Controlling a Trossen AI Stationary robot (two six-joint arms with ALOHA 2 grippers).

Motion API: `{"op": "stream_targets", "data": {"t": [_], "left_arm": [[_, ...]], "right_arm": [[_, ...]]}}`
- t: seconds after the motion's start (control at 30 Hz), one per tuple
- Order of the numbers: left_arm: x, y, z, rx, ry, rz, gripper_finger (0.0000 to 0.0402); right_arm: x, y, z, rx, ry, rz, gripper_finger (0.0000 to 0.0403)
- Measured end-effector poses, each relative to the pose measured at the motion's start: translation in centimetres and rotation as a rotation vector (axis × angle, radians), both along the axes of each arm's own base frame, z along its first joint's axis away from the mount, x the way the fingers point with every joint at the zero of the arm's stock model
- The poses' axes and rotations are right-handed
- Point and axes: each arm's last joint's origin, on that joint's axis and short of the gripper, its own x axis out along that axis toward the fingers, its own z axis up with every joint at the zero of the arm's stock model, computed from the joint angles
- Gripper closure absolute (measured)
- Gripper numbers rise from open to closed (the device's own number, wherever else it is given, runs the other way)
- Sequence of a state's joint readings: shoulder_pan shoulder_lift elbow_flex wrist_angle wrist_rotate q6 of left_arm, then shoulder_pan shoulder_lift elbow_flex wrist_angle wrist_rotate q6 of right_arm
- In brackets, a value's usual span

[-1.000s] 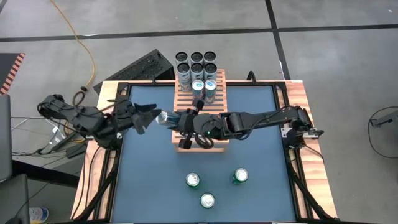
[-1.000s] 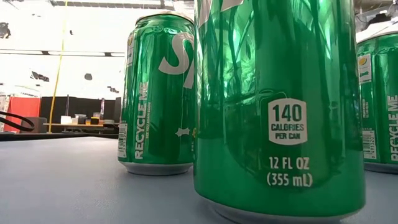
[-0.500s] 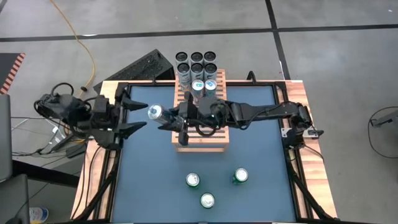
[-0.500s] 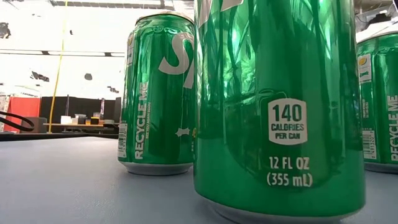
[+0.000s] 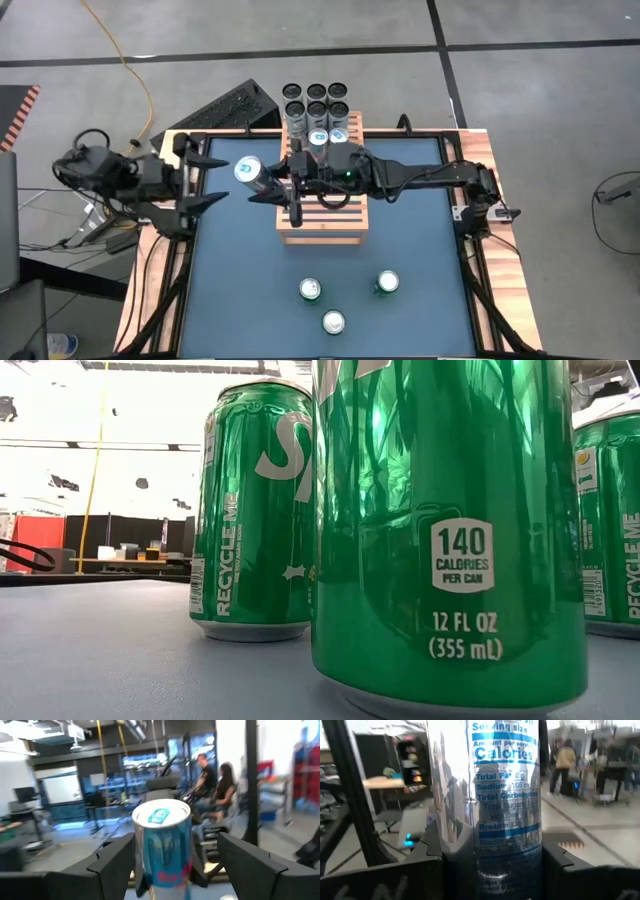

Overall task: Place canned beverage on shelf
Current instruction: Put the blue soda can on the shelf aligned to the other blue soda can

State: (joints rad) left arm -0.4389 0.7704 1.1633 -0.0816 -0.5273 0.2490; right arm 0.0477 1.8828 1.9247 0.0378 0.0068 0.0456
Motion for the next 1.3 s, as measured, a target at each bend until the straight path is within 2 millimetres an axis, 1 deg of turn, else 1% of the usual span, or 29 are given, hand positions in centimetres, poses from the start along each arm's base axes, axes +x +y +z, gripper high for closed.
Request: {"op": "stream_targets", "data": {"t": [0.1, 0.2, 0.3, 0.43, 0.73, 1.03, 1.3], "left_arm": [[-0.9, 0.4, 0.3, -0.051, -0.055, -0.032, 0.0131], [-1.0, 0.6, -0.1, -0.086, -0.065, -0.017, 0.0131], [-0.3, 0.5, -0.8, -0.093, -0.042, -0.024, 0.0131], [0.7, 0.4, -1.0, -0.105, -0.027, -0.073, 0.0131], [1.1, 1.3, -0.8, -0.151, -0.063, -0.097, 0.0131], [3.0, 1.5, -1.3, -0.16, -0.029, -0.174, 0.0131], [2.9, 1.4, -0.5, -0.137, -0.12, -0.255, 0.0131]], "right_arm": [[-0.1, 0.0, 0.5, -0.038, -0.056, 0.01, 0.0235], [-0.1, 0.1, 0.8, -0.045, -0.086, 0.027, 0.0235], [-0.1, 0.1, 0.8, -0.039, -0.087, 0.039, 0.0235], [0.0, 0.2, 0.8, -0.038, -0.095, 0.063, 0.0235], [-0.1, 0.8, 0.8, -0.032, -0.101, 0.079, 0.0234], [-0.1, 1.0, 0.8, -0.029, -0.097, 0.083, 0.0234], [-0.1, 1.3, 0.6, -0.025, -0.074, 0.116, 0.0234]]}}
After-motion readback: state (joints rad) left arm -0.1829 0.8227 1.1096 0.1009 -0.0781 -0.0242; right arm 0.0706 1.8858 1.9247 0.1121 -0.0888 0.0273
